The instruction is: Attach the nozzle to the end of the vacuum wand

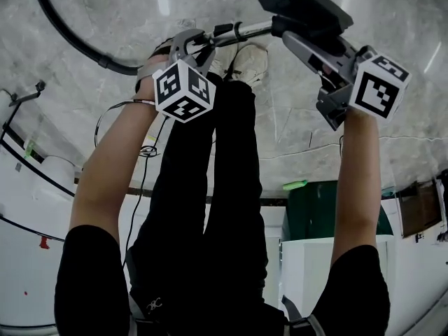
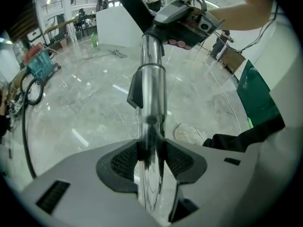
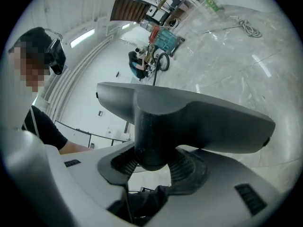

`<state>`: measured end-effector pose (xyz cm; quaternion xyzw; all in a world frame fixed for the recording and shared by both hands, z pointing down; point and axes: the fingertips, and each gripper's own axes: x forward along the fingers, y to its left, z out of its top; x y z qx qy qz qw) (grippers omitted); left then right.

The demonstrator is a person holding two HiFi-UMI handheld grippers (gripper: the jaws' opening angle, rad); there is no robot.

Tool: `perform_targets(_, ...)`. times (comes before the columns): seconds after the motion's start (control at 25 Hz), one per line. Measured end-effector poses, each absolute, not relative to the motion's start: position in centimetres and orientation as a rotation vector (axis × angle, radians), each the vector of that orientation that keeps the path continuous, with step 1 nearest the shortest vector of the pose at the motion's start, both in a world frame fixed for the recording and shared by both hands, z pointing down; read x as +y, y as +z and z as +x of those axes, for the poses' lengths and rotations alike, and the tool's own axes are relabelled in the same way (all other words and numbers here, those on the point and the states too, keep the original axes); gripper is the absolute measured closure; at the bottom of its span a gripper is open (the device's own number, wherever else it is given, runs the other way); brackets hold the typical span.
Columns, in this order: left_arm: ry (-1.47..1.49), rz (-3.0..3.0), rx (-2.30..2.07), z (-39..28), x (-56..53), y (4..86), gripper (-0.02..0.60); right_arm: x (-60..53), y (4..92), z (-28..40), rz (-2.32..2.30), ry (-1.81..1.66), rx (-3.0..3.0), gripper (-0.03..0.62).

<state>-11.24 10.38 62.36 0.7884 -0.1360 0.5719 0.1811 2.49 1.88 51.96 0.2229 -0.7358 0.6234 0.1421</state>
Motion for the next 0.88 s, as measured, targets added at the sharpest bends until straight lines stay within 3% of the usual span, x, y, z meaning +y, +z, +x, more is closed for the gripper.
perform_targets(0.52, 1.512, 2.347, -0.171, -11.7, 14.3, 61.6, 0.408, 6.1, 51.8, 0.4, -0.055, 1.648, -2.003, 0.411)
perform_targets(0.88, 1.569, 2.351, -0.196, -9.7, 13.3, 62.6, 0.408, 5.6, 52.2, 0.7, 0.072, 1.613, -2.005, 0.411)
